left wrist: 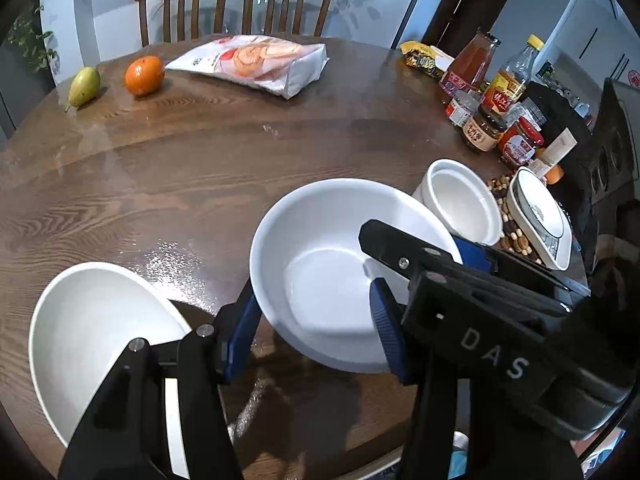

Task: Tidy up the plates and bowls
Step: 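Grasp the rim of the large white bowl with the right tool and lift, then lower the white bowl onto the teal plate stack and open the right tool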

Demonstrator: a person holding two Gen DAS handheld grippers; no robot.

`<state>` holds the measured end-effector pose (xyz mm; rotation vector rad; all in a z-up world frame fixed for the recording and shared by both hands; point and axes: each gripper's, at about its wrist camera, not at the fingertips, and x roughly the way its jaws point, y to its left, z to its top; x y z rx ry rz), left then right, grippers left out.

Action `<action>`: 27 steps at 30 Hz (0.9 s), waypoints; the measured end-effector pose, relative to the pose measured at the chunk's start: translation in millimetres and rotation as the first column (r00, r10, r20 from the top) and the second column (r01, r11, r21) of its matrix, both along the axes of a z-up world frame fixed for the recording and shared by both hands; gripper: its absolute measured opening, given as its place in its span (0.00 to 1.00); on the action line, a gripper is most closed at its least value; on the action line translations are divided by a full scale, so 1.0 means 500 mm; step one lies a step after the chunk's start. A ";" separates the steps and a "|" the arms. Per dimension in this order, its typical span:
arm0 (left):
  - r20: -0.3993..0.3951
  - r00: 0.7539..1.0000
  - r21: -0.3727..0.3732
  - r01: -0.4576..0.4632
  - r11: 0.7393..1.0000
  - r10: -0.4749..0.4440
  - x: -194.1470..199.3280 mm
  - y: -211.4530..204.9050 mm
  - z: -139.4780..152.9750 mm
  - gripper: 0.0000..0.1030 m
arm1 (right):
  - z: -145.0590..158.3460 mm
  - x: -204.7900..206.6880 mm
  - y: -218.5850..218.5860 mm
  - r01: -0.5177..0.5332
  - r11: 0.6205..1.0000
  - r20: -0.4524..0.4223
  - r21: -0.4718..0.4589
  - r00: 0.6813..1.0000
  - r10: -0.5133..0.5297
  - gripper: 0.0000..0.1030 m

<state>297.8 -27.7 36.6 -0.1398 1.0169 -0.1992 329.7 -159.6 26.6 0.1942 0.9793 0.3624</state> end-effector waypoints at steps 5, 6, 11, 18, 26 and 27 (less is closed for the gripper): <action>0.066 0.998 0.022 -0.002 1.000 0.001 -0.029 -0.003 0.036 0.51 | 0.036 -0.023 0.004 -0.003 1.000 0.069 0.009 0.998 0.003 0.46; 0.075 0.997 0.025 -0.005 1.000 0.003 -0.034 -0.003 0.041 0.51 | 0.043 -0.028 0.005 -0.006 1.000 0.082 0.013 0.997 0.004 0.46; 0.147 0.989 0.053 -0.021 0.998 0.013 -0.073 0.000 0.080 0.51 | 0.077 -0.057 0.010 -0.022 0.999 0.142 0.029 0.990 0.017 0.46; 0.201 0.977 0.010 -0.079 0.997 0.075 -0.127 0.046 0.119 0.52 | 0.131 -0.099 0.049 -0.073 0.997 0.230 0.010 0.971 0.069 0.46; 0.207 0.968 -0.012 -0.146 0.989 0.145 -0.174 0.117 0.133 0.52 | 0.151 -0.129 0.124 -0.154 0.988 0.248 0.007 0.957 0.148 0.46; 0.207 0.966 -0.011 -0.154 0.988 0.153 -0.178 0.124 0.133 0.52 | 0.151 -0.131 0.135 -0.164 0.987 0.247 0.005 0.956 0.157 0.46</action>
